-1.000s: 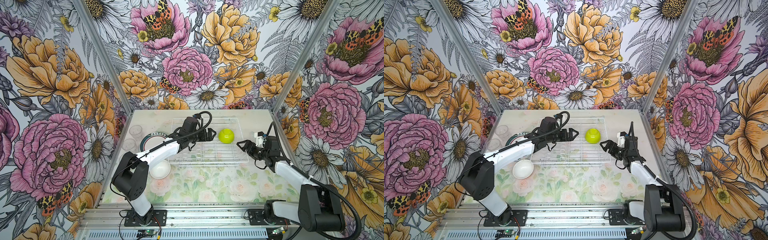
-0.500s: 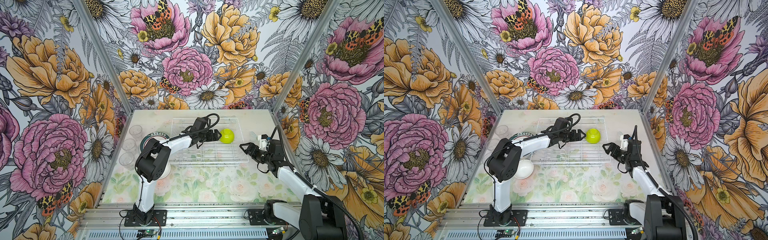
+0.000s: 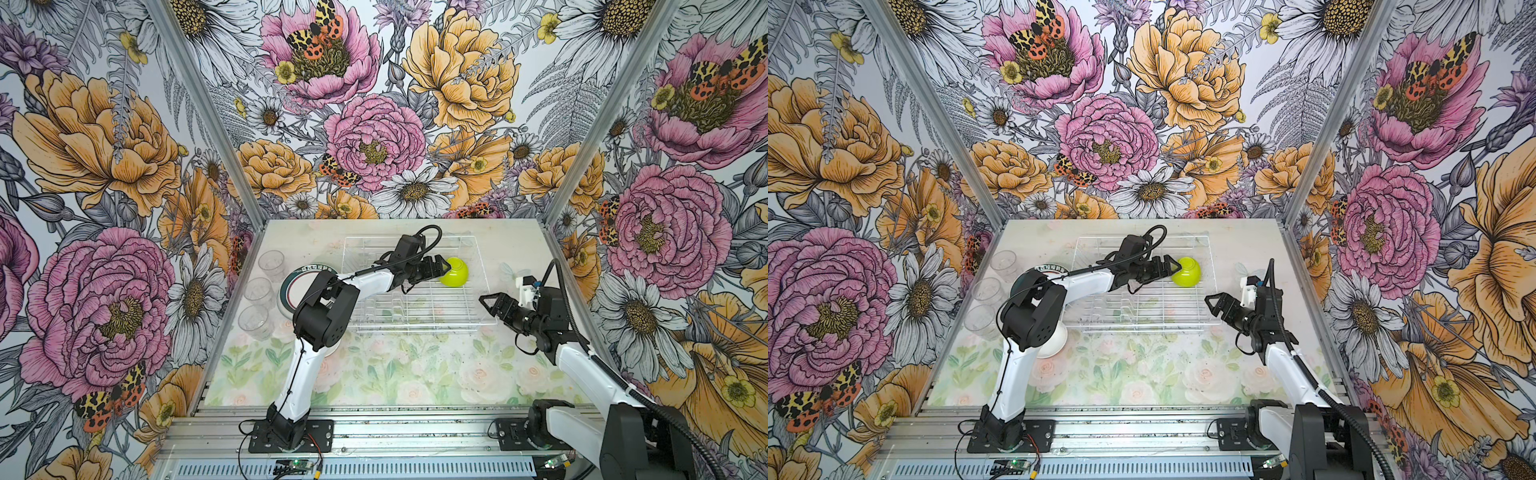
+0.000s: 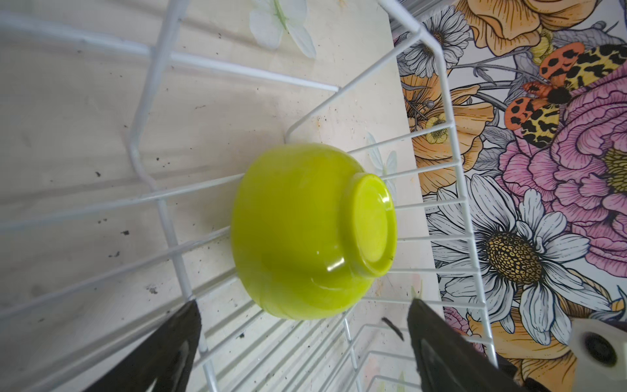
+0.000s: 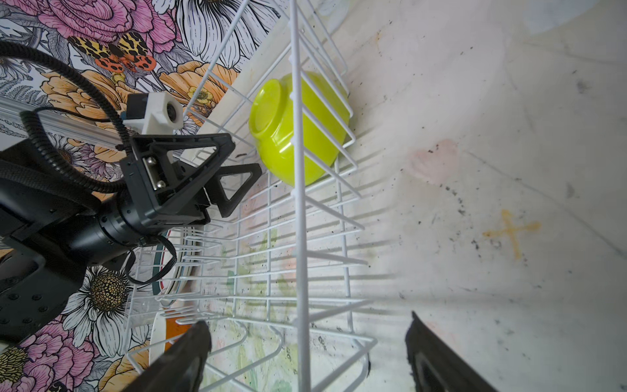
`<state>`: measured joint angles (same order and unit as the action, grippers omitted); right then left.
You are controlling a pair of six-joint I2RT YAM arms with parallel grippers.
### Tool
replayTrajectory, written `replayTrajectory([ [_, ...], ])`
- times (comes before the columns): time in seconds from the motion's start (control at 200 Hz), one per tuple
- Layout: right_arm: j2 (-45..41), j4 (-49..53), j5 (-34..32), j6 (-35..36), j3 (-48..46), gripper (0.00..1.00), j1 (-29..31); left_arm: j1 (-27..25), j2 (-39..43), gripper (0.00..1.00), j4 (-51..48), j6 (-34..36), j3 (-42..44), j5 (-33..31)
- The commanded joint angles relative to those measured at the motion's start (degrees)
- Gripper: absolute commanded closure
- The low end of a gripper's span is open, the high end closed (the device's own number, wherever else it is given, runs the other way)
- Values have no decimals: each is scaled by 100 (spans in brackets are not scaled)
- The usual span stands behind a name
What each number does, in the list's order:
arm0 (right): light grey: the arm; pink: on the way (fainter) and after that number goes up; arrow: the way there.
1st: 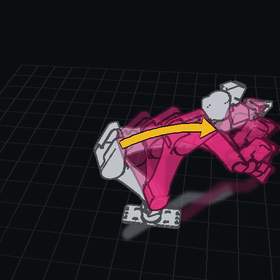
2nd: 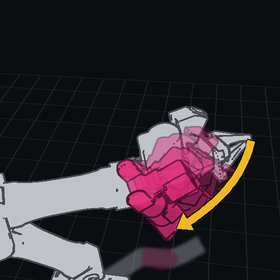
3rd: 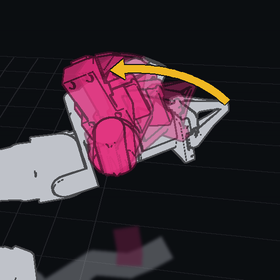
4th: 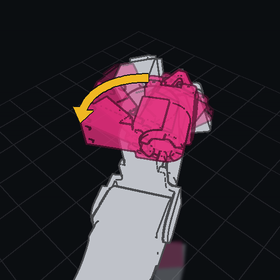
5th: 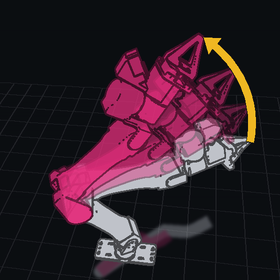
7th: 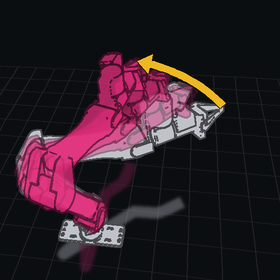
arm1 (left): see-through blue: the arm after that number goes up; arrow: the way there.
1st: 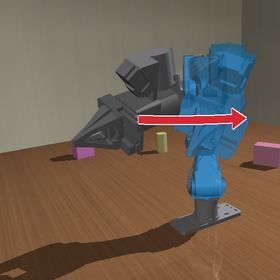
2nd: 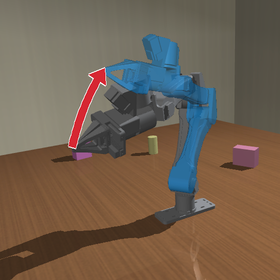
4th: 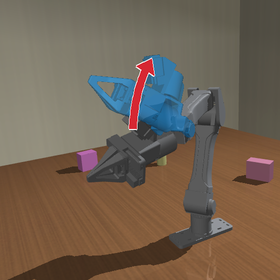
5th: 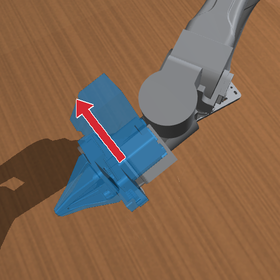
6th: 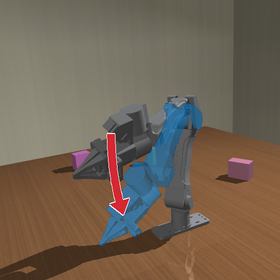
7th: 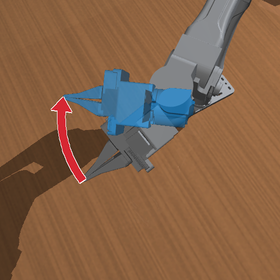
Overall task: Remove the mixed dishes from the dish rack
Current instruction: 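Reach the left gripper over the rack toward the lime-green bowl, then lower the left gripper onto the lime-green bowl rim and close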
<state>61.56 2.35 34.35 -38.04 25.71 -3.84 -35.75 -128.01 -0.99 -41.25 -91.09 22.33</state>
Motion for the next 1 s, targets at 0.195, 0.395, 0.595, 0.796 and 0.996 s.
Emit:
replayTrajectory([
  [0.195, 84, -156, -30, 178, 74, 9, -31, 39, -410, 4, 82, -264, -552, 122],
  [0.395, 32, -147, -2, 196, 88, 9, -34, 26, -600, 3, 13, -304, -771, 180],
  [0.595, -4, -140, -11, 160, 105, 9, -39, -28, -769, 1, -76, -328, -1036, 262],
  [0.796, -38, -138, -4, 148, 122, 9, -34, -113, -920, 1, -148, -350, -1310, 369],
  [0.996, -39, -121, -55, 157, 109, 9, -38, -117, -885, 1, -144, -328, -1317, 324],
])
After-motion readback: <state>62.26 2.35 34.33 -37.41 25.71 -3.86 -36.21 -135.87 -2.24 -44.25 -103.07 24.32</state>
